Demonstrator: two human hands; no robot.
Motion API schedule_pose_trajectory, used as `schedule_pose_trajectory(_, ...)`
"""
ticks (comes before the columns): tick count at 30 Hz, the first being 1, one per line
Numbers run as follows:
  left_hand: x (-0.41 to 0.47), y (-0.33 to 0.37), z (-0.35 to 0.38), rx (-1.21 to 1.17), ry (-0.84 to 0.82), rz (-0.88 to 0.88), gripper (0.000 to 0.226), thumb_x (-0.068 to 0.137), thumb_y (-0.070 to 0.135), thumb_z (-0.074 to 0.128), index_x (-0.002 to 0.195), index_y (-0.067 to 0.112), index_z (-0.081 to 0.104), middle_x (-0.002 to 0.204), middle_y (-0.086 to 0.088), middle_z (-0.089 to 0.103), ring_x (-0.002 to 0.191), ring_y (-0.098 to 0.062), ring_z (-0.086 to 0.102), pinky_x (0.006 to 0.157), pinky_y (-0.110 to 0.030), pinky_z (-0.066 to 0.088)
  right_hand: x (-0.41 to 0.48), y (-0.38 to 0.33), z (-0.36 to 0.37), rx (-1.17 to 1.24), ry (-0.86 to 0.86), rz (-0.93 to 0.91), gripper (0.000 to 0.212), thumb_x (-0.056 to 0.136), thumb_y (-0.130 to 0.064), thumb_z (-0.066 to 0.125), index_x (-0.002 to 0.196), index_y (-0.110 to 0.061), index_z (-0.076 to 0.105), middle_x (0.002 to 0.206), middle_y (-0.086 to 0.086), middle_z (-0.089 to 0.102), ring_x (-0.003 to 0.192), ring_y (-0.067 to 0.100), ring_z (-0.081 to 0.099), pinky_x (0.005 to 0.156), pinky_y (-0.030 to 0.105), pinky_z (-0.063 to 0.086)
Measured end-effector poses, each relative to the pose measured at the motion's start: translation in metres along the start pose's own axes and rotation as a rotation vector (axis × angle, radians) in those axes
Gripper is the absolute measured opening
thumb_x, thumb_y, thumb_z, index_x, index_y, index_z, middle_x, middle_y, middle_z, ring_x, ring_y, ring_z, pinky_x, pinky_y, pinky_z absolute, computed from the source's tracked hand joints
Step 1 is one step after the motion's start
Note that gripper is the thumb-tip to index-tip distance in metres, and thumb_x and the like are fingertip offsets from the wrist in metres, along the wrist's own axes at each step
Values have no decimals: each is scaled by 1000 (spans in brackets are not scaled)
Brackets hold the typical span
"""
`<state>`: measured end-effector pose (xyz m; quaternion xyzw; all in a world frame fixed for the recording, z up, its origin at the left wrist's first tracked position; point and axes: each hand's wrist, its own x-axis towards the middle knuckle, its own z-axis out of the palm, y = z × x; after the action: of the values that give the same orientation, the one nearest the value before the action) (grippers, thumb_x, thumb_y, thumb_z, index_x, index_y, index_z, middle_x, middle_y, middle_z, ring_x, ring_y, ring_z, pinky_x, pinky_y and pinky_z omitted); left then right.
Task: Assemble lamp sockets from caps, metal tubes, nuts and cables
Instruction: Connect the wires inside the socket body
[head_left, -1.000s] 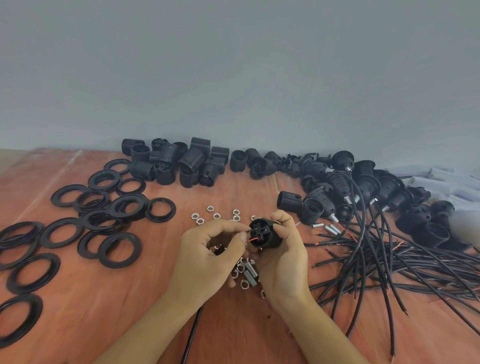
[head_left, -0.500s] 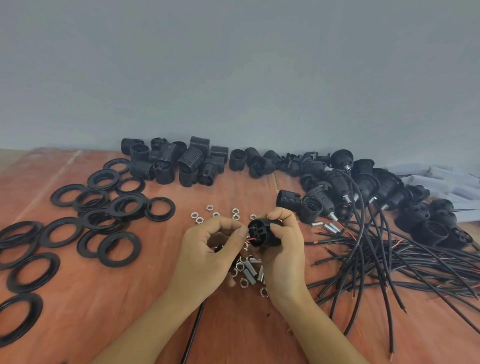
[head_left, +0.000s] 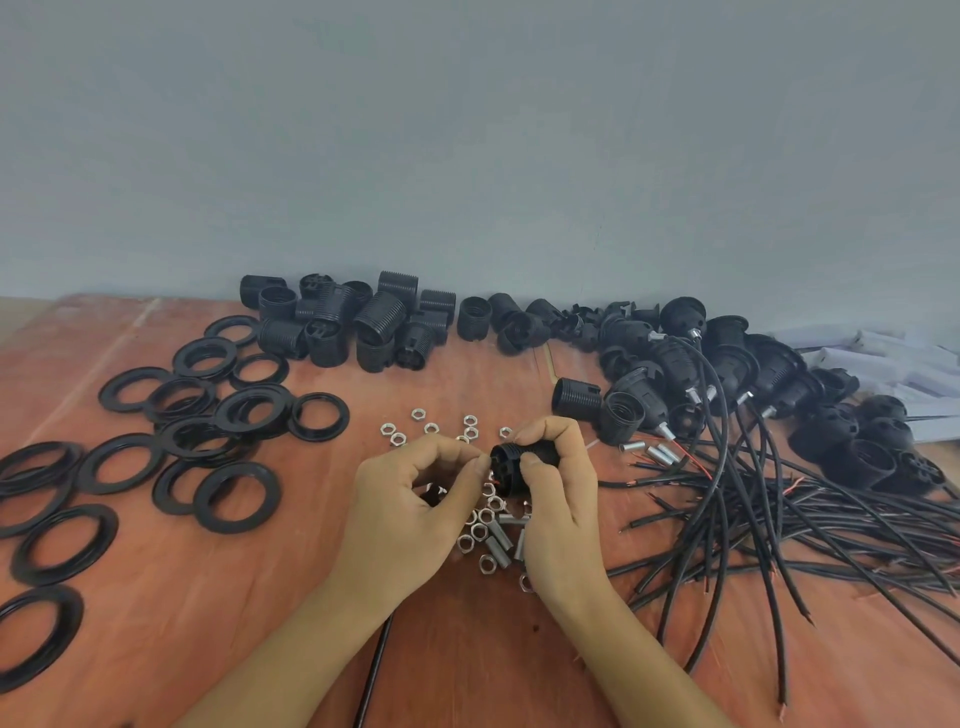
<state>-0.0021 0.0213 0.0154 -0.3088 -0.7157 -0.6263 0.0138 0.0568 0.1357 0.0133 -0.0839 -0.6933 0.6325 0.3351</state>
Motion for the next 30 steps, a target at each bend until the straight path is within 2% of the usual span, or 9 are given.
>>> schedule_pose_trajectory(7,0,1,1,36,7,105,13,86,17,66,82,28,69,68,17,68,54,-2,62,50,-10,45,-1,-1,1,-67,14,-47,11,84,-19,43,87,-23,54,81,-16,57,75,2,51,69,18,44)
schedule_pose_trajectory(11,1,-1,3,24,20,110,9,87,14,66,83,22,70,68,17,67,54,0,61,49,-10,44,-1,-1,3,-115,43,-23,18,84,-11,43,85,-26,54,79,-17,57,75,3,52,69,21,44)
schedule_pose_trajectory(14,1,-2,2,27,-6,115,16,85,8,69,83,24,69,69,18,68,56,0,63,50,-8,44,-3,-2,3,-146,41,-32,17,84,-10,43,86,-23,54,80,-19,57,77,3,53,70,17,43)
schedule_pose_trajectory(16,1,-2,2,4,-13,80,14,84,14,68,82,28,69,68,16,68,56,-1,63,47,-10,46,-4,-2,4,-144,33,-27,17,84,-10,43,86,-23,54,79,-20,57,76,3,53,70,17,43)
schedule_pose_trajectory(19,1,-1,1,-93,9,-56,10,89,25,67,82,32,68,69,6,68,52,-5,61,34,-22,45,-3,-3,4,-114,41,-6,17,84,-13,43,85,-26,54,78,-18,56,74,1,51,69,17,42)
schedule_pose_trajectory(21,2,-2,0,-175,31,-117,12,91,22,65,87,33,68,75,2,68,56,-10,65,32,-25,45,-3,-3,4,-80,57,25,17,84,-15,43,84,-27,55,75,-17,55,72,3,49,68,20,42)
schedule_pose_trajectory(24,3,-3,-1,-158,31,-115,18,94,17,61,97,33,70,75,1,67,57,-11,67,35,-24,47,-2,-2,5,-54,69,50,14,84,-15,43,84,-23,55,74,-16,54,71,4,47,69,23,42)
schedule_pose_trajectory(27,2,-4,1,-98,11,-71,12,92,29,61,99,28,70,70,7,67,50,-6,62,40,-21,47,-2,-3,4,-35,58,57,12,84,-14,45,82,-21,55,72,-15,53,70,5,47,67,23,43)
schedule_pose_trajectory(30,3,-4,1,-76,-5,-22,17,89,33,60,101,27,71,77,15,66,54,-9,62,44,-19,48,1,-4,2,5,25,71,14,93,-15,53,79,-16,56,66,-11,52,62,4,46,60,18,42)
